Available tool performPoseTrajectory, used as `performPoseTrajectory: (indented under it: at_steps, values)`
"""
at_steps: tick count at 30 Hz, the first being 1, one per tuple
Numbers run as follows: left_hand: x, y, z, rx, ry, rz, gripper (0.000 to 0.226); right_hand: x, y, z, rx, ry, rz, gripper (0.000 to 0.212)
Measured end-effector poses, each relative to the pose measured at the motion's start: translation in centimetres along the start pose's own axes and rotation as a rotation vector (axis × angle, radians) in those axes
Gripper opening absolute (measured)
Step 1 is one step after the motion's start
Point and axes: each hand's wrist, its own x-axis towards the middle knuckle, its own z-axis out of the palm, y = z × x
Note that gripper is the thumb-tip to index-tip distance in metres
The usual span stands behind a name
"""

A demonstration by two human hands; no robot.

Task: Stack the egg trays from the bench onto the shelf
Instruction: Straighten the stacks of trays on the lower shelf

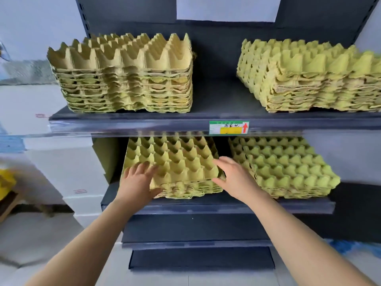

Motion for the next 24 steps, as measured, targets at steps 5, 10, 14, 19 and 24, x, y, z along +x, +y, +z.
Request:
performPoseTrajectory:
  at_steps: [5,10,14,19,24]
  values:
    - [0.7,-2.8,1.8,0.014,-0.057,-0.012,0.067,3.1,-0.1,2.9,0.083,-0.109,0.116,0.072]
    - [1.1,-3.9,2.8,-0.122,0.167,0.085,0.049,3.9,0.5,4.0,0.112,-0.089,0.158,0.06]
    - [2.0,-3.4,2.9,-0.127,0.265,0.122,0.047,4.0,1.4,3.6,0.093,0.015,0.153,0.058]
    - [3.2,-1.9,4.6,-0.126,0.181,0.121,0.051,4.4,3.2,3.8,0.078,-0.014,0.15,0.058]
    - [2.8,-1.6,6.0,-0.069,0.209,0.156,0.057,4.0,4.4,4.9,0.044,-0.072,0.139,0.055]
